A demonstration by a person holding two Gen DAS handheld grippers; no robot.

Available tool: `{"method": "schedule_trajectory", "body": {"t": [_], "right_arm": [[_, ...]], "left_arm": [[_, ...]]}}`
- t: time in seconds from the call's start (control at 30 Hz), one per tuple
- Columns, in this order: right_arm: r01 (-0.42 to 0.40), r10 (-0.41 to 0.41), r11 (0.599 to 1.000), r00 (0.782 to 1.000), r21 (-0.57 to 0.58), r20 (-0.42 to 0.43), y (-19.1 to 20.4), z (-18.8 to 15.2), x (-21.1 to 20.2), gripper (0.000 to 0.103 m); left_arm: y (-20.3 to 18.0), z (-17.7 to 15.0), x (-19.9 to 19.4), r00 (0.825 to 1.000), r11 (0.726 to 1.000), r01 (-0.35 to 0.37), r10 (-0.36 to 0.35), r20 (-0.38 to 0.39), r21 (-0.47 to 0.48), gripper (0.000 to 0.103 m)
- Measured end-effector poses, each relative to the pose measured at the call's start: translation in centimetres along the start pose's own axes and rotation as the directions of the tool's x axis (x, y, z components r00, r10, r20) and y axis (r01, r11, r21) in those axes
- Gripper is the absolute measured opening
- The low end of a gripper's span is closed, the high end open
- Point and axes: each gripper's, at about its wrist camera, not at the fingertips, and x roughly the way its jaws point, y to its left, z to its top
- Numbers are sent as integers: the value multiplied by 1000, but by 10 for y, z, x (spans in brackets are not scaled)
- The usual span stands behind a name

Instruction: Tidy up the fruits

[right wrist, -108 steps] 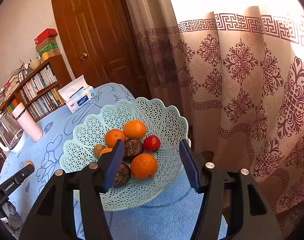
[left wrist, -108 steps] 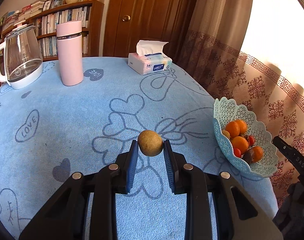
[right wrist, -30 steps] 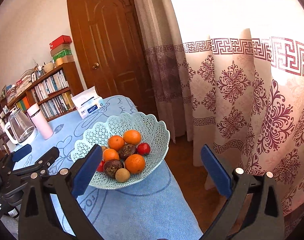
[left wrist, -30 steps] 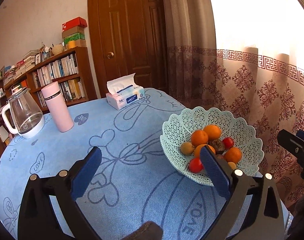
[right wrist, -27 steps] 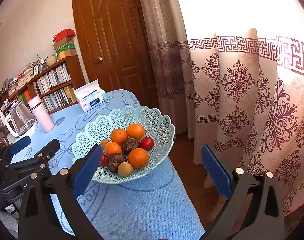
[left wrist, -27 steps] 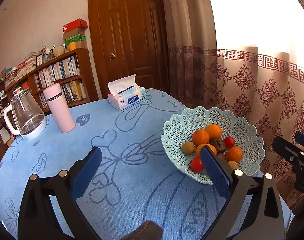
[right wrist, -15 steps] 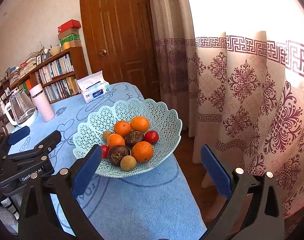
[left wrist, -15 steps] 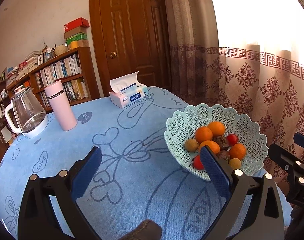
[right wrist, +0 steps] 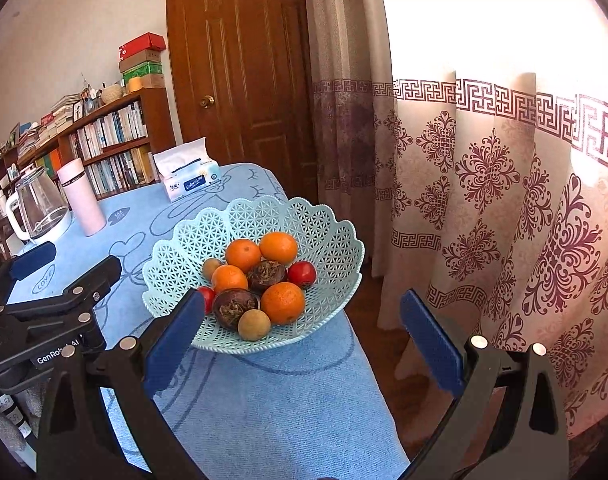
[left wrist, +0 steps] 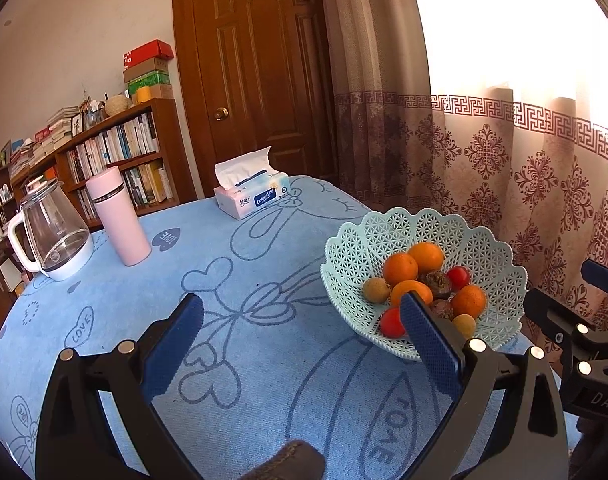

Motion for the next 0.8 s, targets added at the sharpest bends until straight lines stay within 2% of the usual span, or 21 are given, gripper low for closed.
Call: {"method": "schedule_trajectory", "body": {"t": [0.8], "right_arm": [[28, -29, 997, 1000, -66, -7, 10, -4, 4, 100]], "left_arm": [[-1, -3, 3, 999, 1000, -27, 27, -28, 2, 98]]}}
